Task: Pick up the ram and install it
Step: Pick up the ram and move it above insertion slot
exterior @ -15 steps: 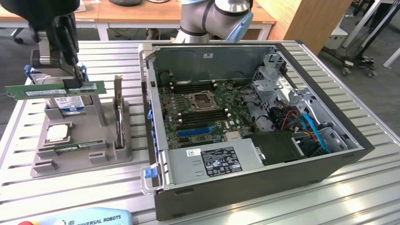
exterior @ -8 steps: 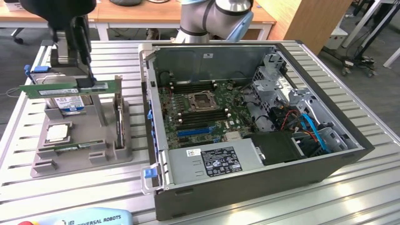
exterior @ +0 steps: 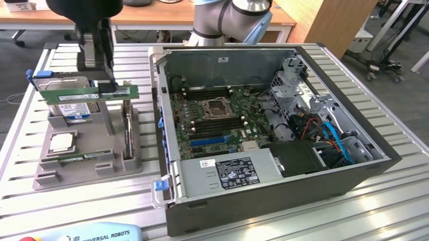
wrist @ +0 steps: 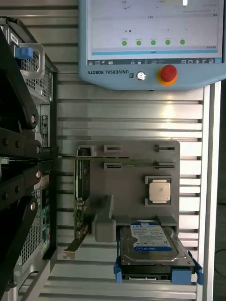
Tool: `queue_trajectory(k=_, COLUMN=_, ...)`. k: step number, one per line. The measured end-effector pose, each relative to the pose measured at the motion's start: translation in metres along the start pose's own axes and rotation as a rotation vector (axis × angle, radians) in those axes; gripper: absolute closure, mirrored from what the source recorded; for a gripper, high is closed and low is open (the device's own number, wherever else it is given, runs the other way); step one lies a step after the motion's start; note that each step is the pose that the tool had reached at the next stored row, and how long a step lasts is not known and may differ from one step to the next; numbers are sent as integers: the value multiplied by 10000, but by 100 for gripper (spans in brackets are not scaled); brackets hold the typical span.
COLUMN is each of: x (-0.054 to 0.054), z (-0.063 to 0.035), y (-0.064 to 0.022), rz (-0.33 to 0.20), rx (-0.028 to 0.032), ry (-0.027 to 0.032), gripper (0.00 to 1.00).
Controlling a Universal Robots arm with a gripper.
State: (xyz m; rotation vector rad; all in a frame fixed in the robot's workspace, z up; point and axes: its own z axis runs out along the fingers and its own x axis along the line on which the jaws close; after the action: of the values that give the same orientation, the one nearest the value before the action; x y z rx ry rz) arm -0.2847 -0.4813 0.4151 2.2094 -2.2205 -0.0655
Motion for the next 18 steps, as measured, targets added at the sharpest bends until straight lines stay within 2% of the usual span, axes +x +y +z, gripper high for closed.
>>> queue_trajectory(k=6, x=-1, z=-4, y=-128, rz=-2, rx=0, ry=0, gripper=89)
queue_trajectory(k=18, x=-2, z=-16, y=-450, rz=-6, rx=0, ry=0, gripper=89)
